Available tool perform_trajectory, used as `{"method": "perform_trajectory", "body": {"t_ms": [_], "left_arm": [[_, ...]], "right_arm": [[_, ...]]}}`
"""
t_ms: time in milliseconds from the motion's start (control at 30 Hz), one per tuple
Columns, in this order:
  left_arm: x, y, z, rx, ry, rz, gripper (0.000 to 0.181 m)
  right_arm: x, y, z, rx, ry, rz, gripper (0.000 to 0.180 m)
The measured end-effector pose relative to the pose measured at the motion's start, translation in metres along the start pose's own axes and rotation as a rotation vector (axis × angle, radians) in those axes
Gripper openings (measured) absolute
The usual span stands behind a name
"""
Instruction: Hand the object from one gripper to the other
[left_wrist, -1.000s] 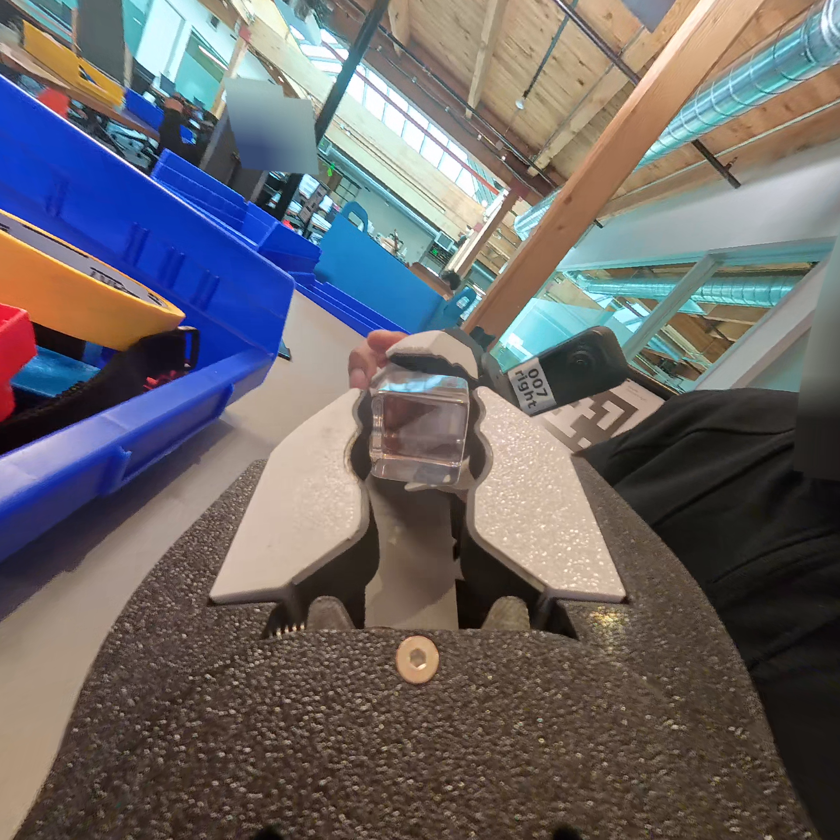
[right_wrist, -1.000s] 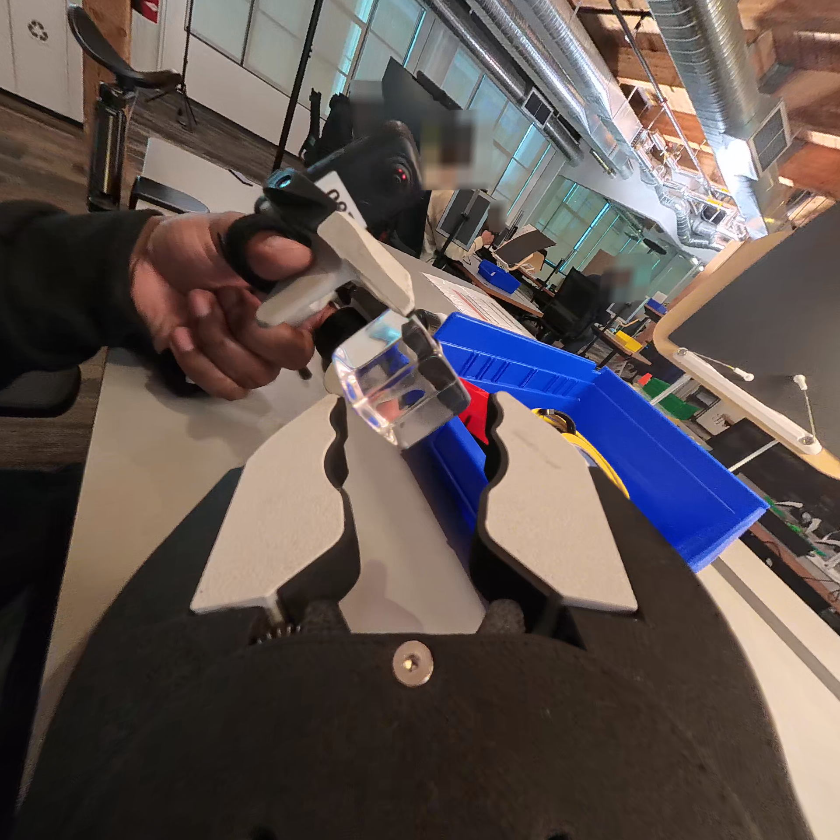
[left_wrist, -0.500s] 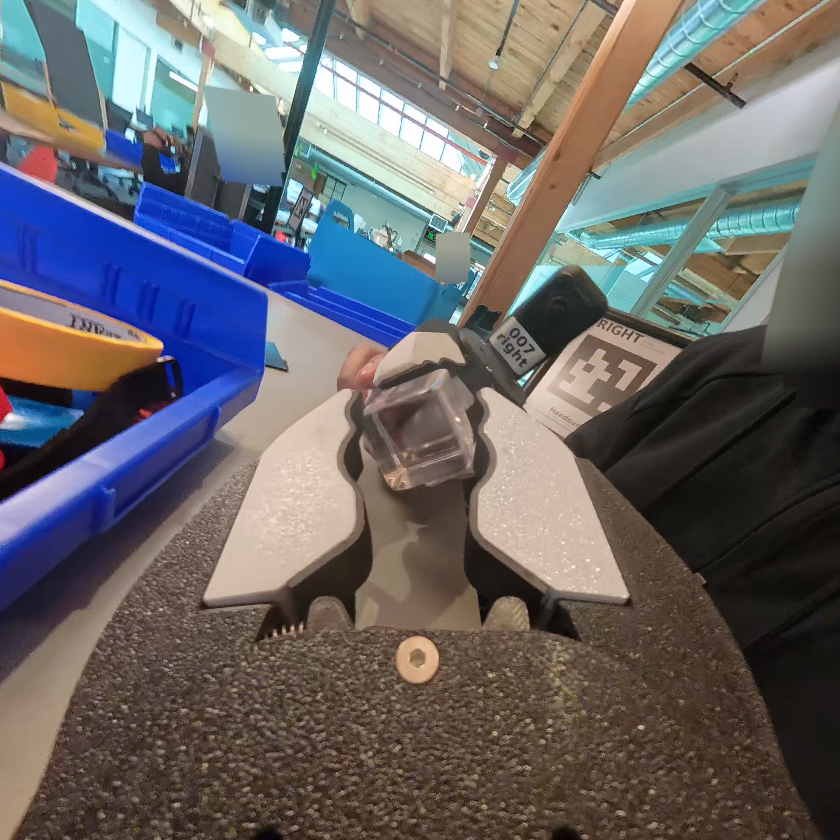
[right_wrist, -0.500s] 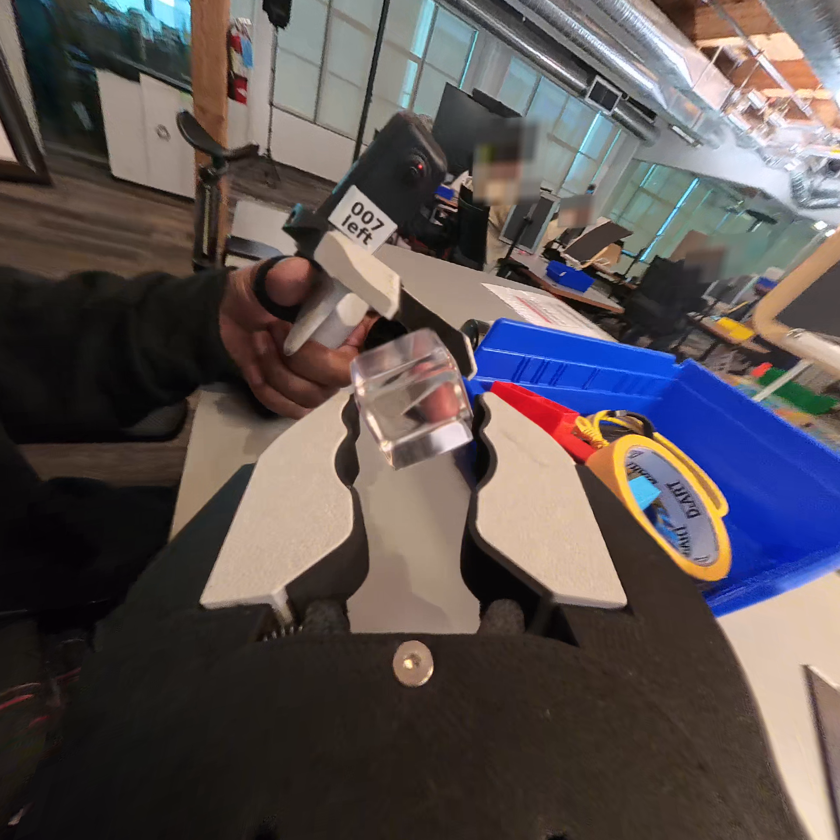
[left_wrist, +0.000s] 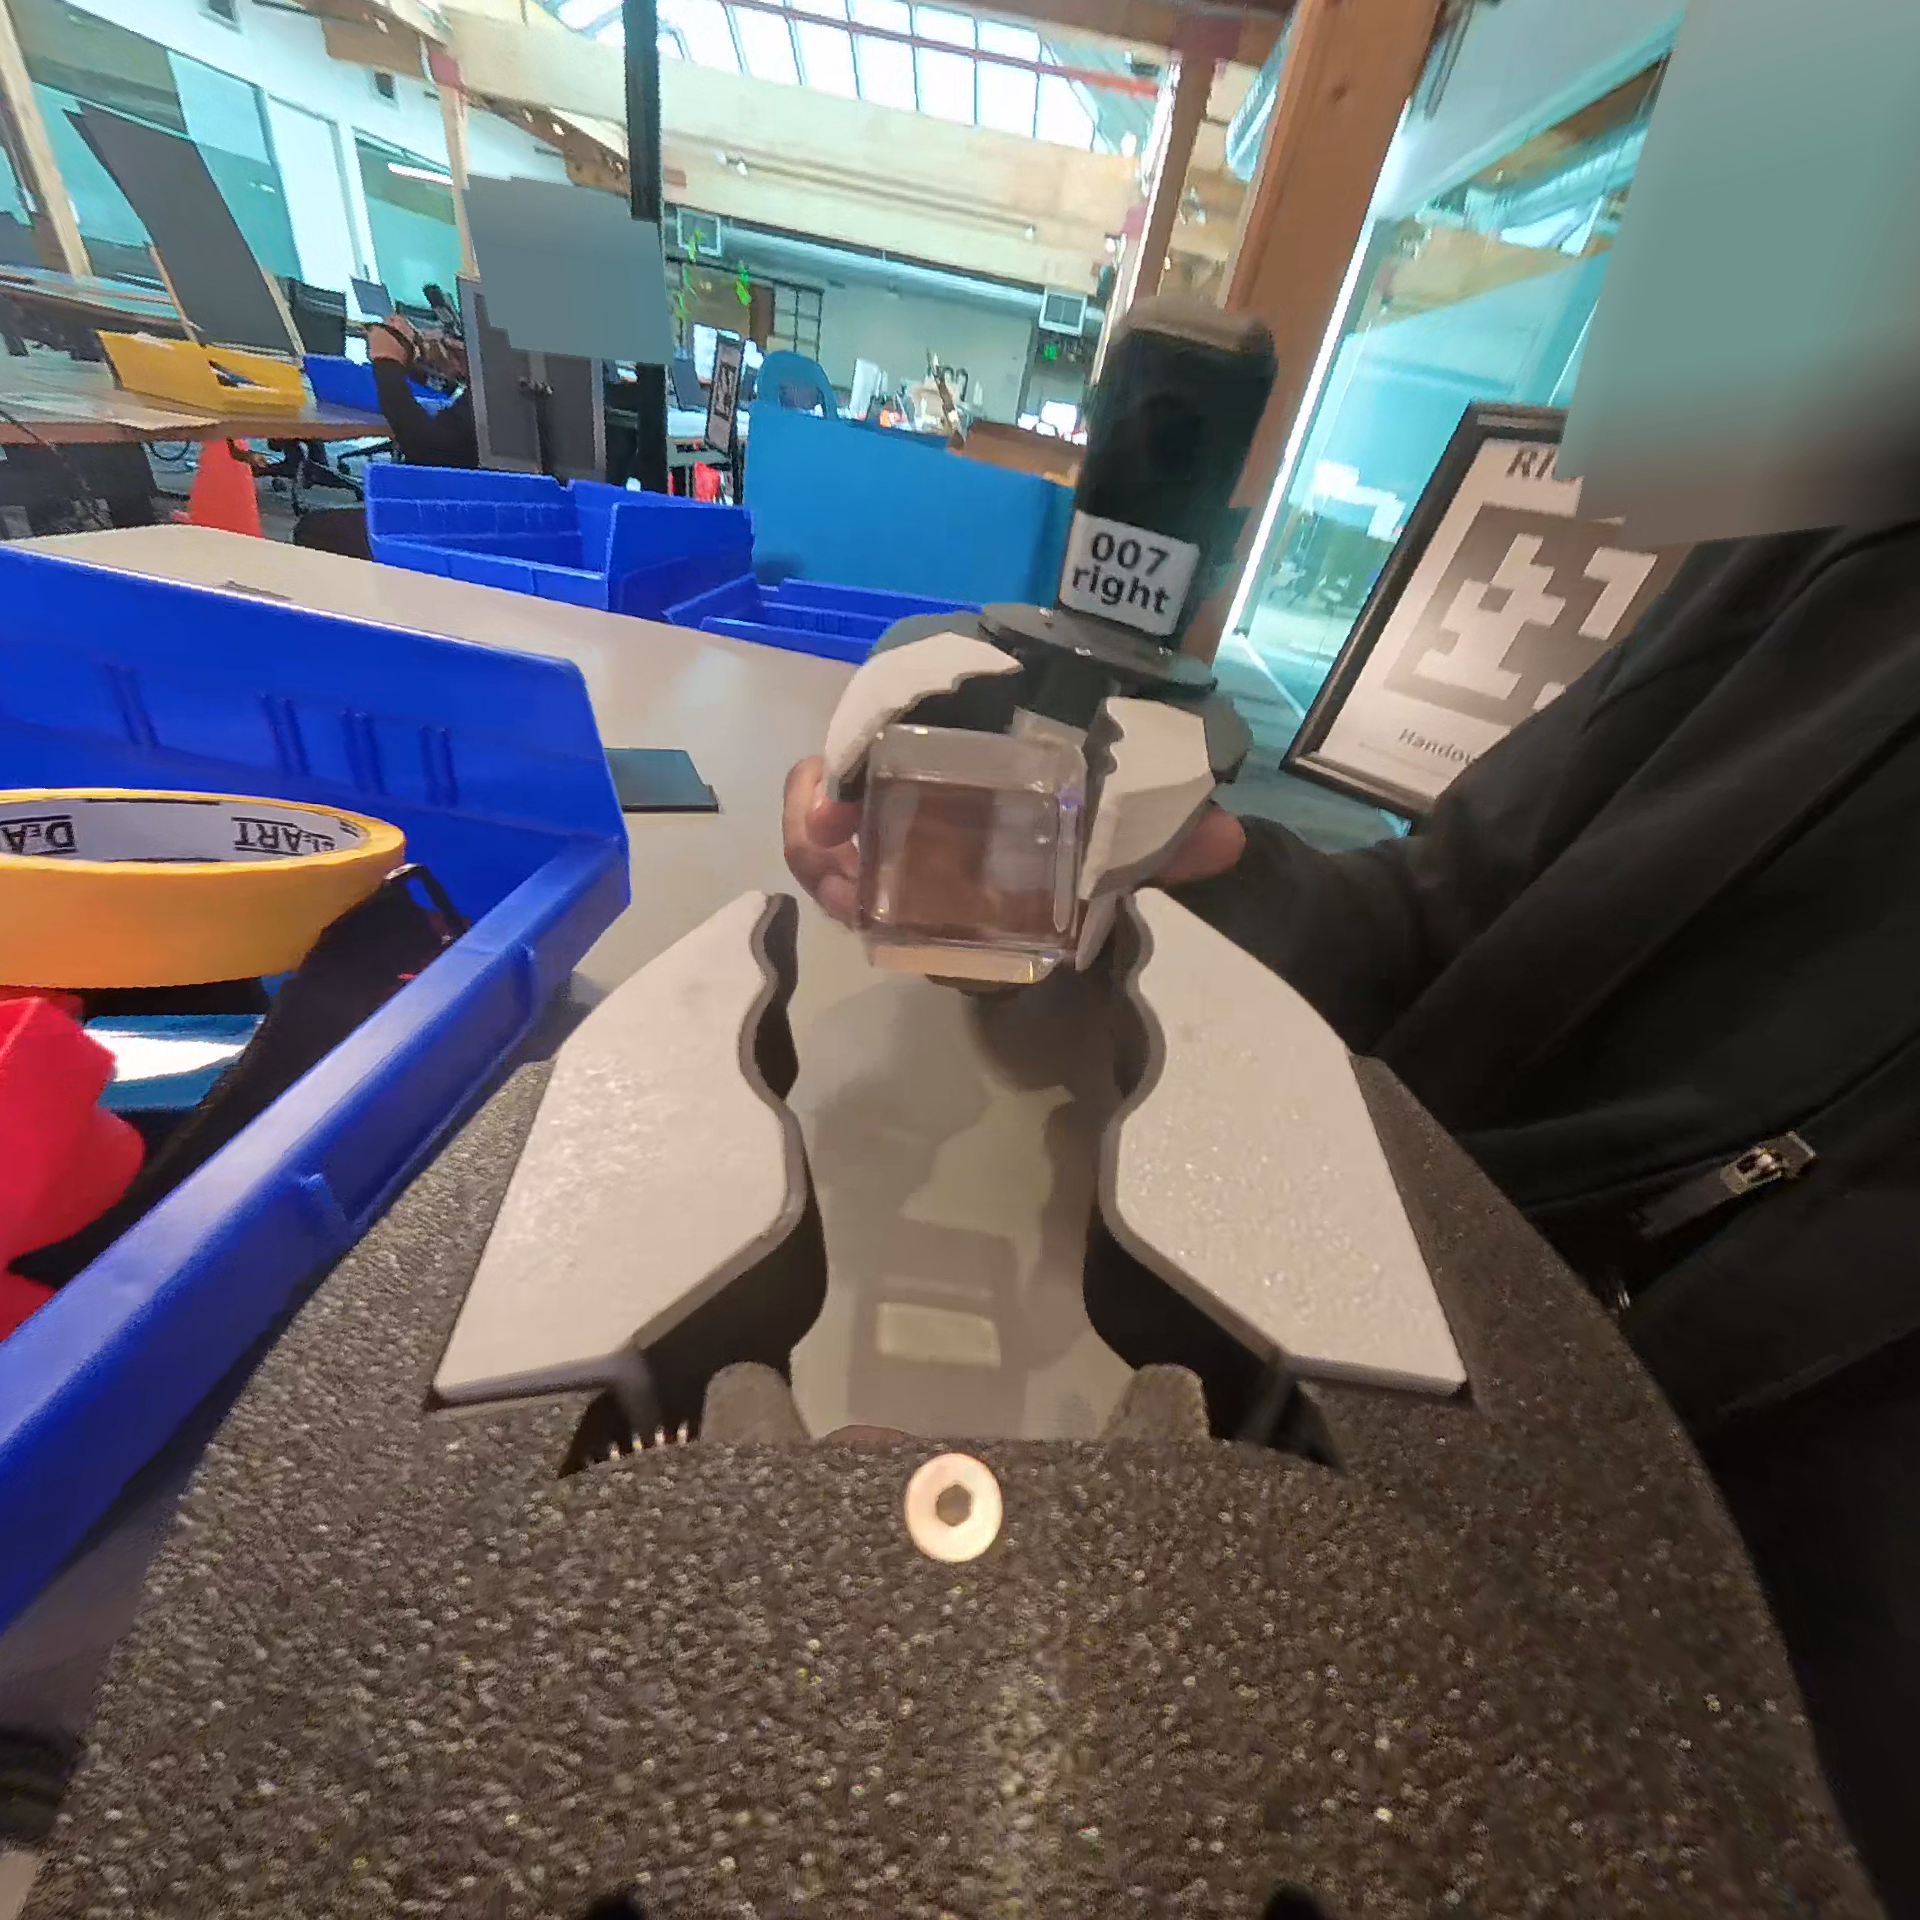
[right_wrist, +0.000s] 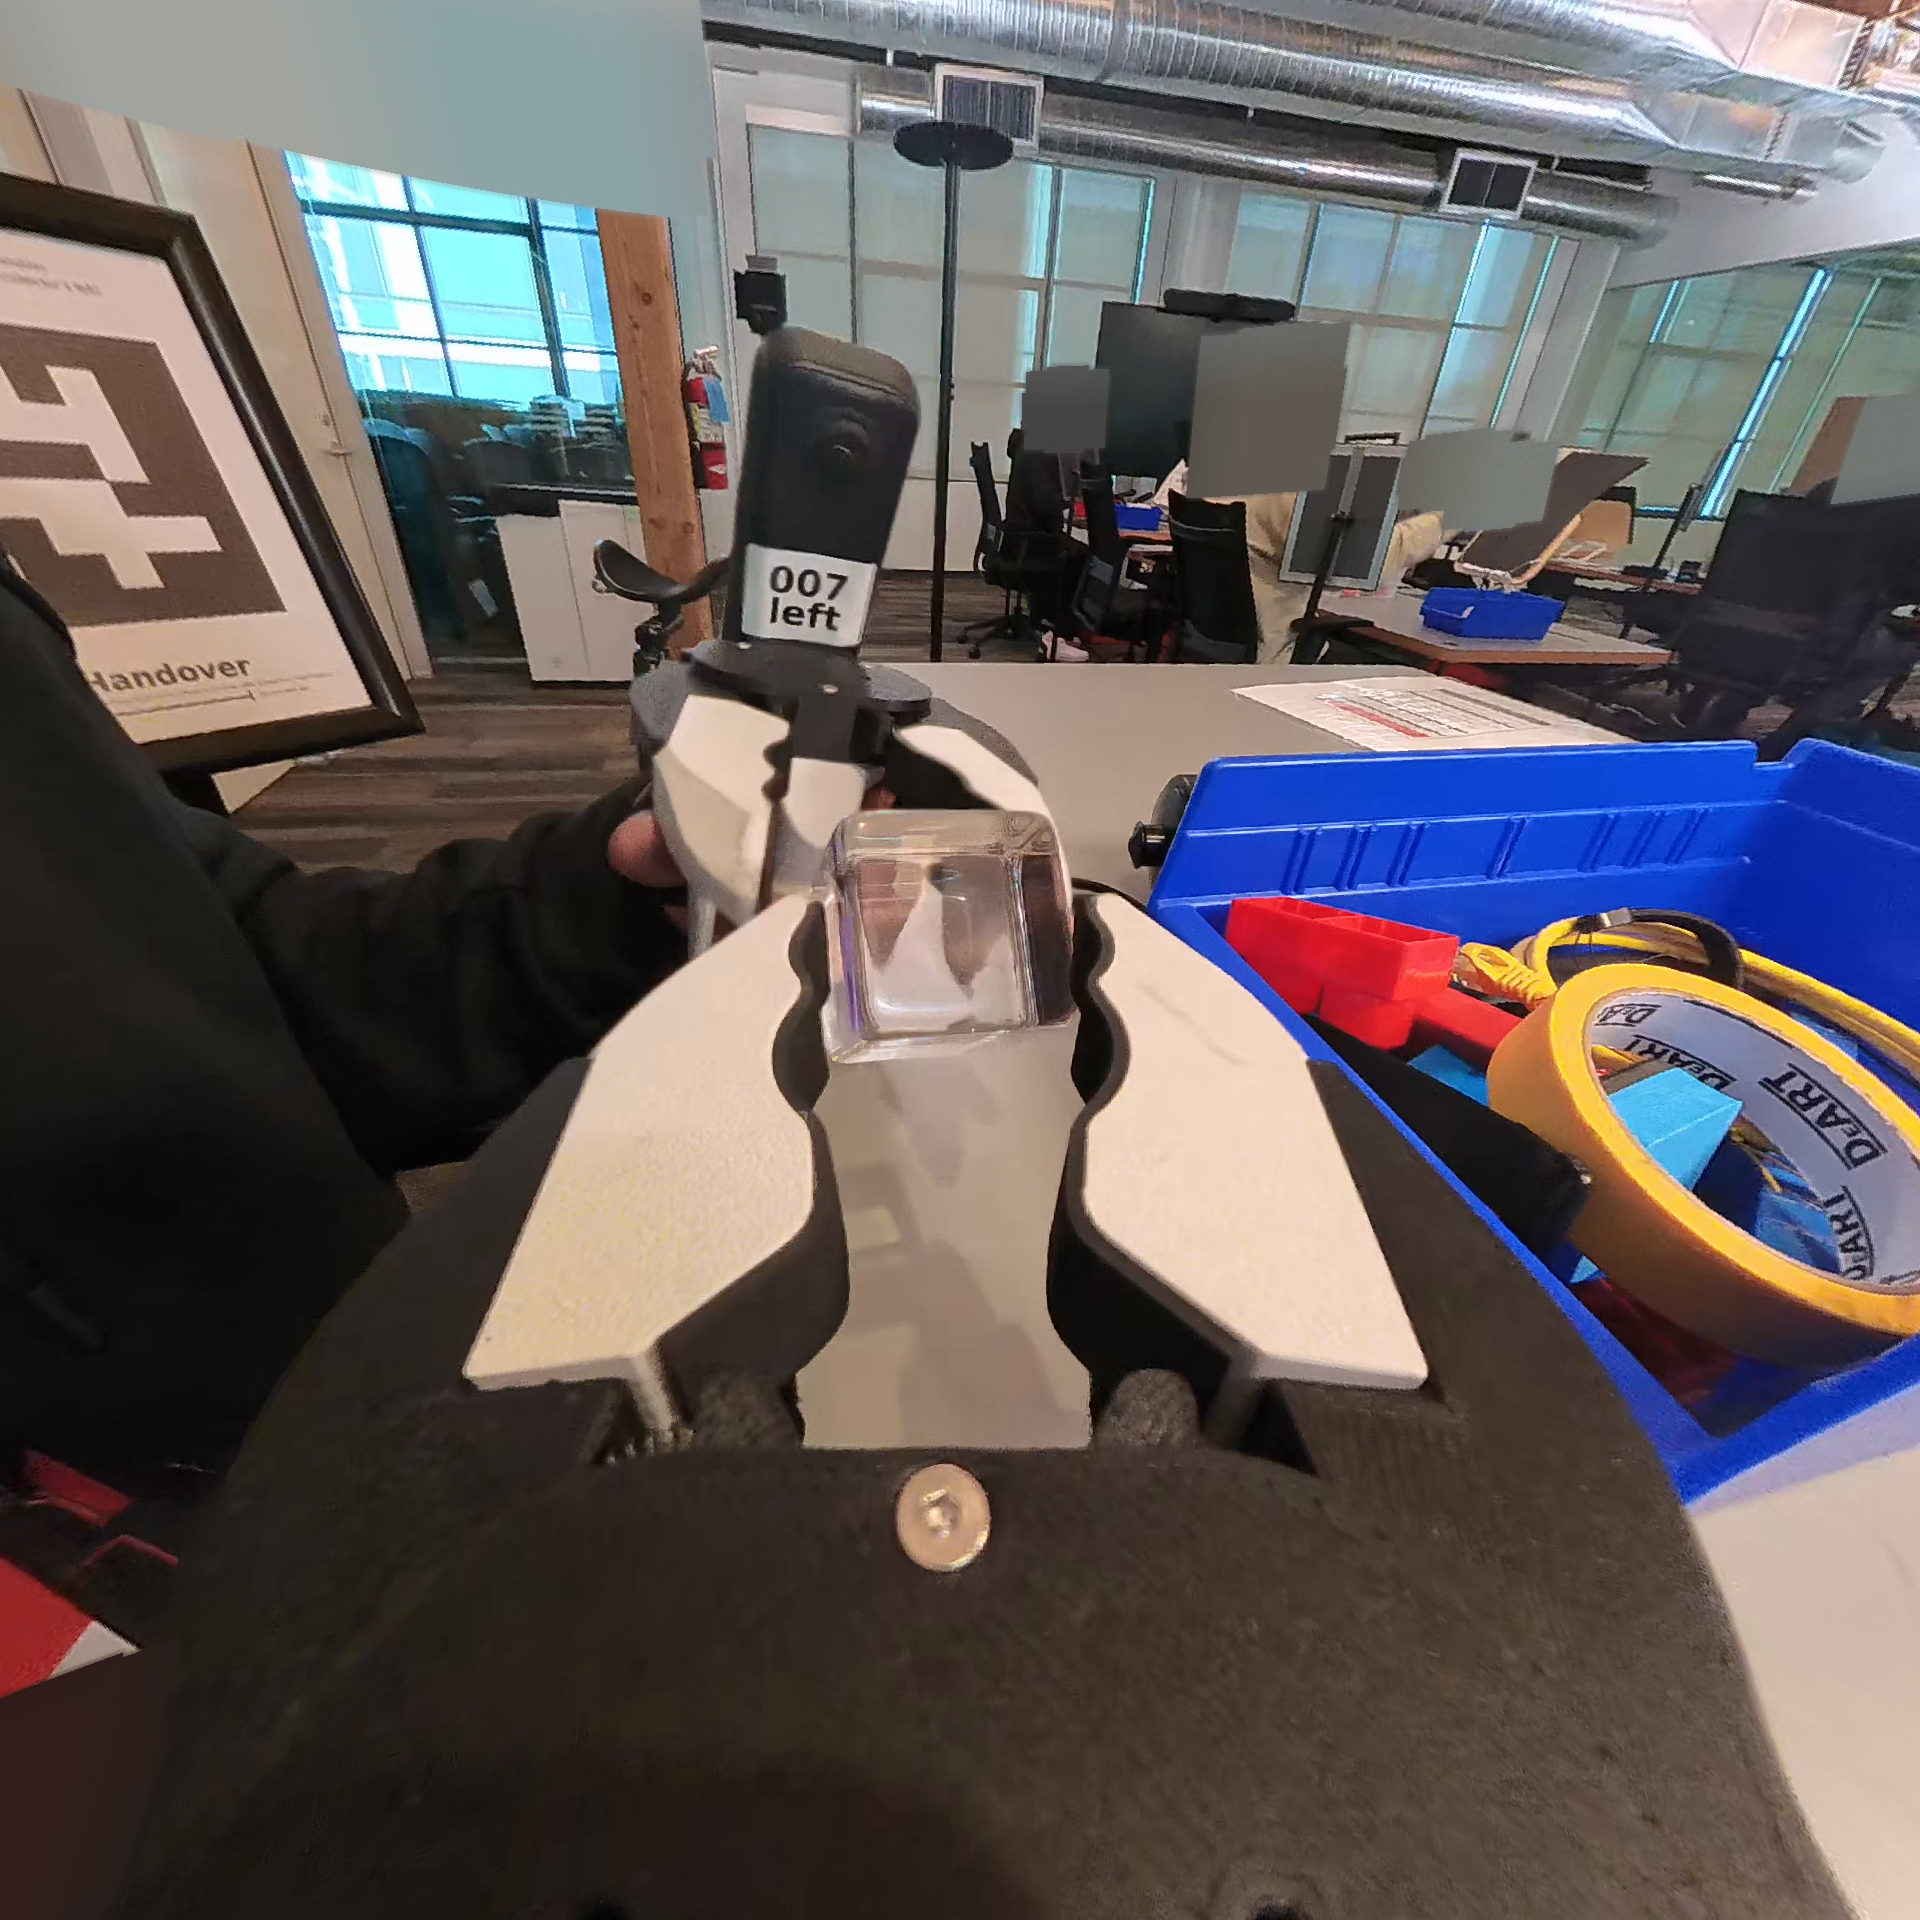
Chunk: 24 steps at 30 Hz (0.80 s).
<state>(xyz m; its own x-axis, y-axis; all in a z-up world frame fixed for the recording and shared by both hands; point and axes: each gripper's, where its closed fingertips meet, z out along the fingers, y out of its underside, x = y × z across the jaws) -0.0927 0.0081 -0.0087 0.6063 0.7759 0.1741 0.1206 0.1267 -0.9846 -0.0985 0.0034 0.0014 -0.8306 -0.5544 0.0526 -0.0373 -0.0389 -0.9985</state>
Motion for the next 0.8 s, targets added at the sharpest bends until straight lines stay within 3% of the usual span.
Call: {"method": "perform_trajectory", "body": {"t_ms": [100, 267, 600, 733, 800], "left_arm": [[0.001, 0.004, 0.004, -0.033, -0.02, 0.032, 0.042], [-0.005, -0.002, 0.004, 0.021, 0.001, -0.067, 0.041], [-0.041, -0.02, -0.01, 0.274, -0.021, -0.511, 0.041], [-0.041, -0.023, -0.009, 0.33, 0.02, -0.602, 0.041], [-0.04, -0.022, -0.007, 0.33, 0.025, -0.615, 0.041]], "right_arm": [[0.0, 0.0, 0.0, 0.001, -0.003, 0.01, 0.045], [0.007, -0.002, 0.0, 0.016, 0.045, 0.007, 0.044], [0.031, -0.004, 0.004, -0.055, 0.365, -0.5, 0.059], [0.036, -0.005, 0.015, -0.12, 0.395, -0.641, 0.063], [0.037, -0.006, 0.021, -0.151, 0.378, -0.686, 0.055]]}}
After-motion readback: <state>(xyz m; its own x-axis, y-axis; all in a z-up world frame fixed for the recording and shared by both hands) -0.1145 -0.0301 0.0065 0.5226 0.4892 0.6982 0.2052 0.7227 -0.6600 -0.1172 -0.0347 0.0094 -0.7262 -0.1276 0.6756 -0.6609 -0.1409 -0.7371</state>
